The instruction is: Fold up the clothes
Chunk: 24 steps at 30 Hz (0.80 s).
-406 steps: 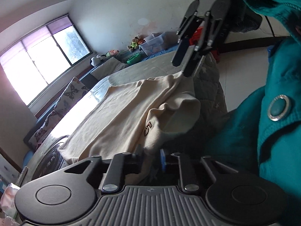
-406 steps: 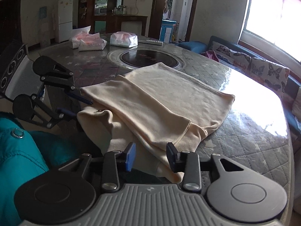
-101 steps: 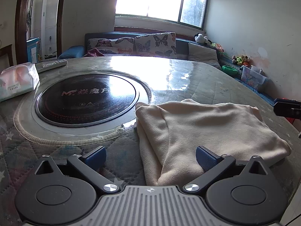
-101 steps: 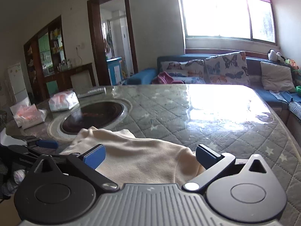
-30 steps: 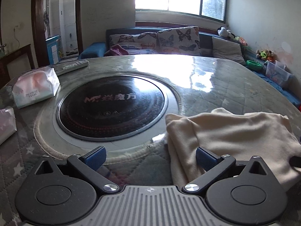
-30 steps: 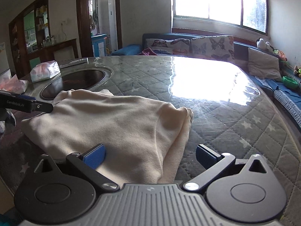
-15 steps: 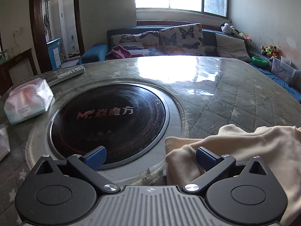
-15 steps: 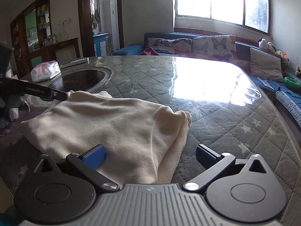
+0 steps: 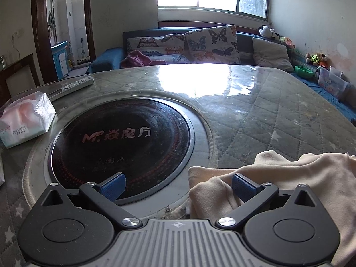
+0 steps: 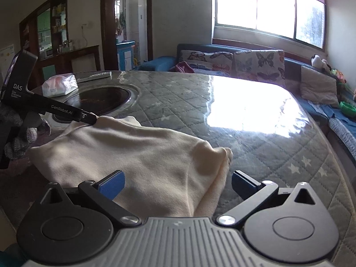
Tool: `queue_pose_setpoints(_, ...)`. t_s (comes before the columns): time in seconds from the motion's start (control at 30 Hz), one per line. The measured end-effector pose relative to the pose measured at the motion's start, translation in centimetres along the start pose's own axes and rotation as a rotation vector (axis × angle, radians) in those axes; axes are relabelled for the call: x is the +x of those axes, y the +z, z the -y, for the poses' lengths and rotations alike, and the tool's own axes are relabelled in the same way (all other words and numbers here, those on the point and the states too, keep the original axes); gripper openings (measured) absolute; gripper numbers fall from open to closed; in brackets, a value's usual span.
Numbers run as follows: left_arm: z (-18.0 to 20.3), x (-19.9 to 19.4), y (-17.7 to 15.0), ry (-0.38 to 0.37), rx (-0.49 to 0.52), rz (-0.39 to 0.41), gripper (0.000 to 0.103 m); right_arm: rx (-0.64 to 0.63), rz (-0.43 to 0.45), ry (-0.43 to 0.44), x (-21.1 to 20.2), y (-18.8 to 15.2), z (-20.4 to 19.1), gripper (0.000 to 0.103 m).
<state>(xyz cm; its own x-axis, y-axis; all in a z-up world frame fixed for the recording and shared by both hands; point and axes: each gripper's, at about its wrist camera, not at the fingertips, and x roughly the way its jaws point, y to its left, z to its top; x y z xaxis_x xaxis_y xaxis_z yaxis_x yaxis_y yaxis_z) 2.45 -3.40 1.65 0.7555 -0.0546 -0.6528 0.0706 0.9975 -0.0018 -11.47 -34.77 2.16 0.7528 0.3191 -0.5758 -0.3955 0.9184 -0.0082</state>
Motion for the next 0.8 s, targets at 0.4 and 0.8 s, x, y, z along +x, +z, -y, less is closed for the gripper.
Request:
queue_pose_setpoints(0.4, -1.9, -2.3, -1.2, -0.004, -0.072, -0.006, 0.103, -0.237, -0.014, 0.146, 0.5, 1.9, -6.4, 0.103)
queue_pose_setpoints(0.8, -6.3, -5.0, -2.5, -0.048, -0.267, 0.011, 0.096, -0.457, -0.044, 0.253, 1.4, 2.6, -12.0, 0.087)
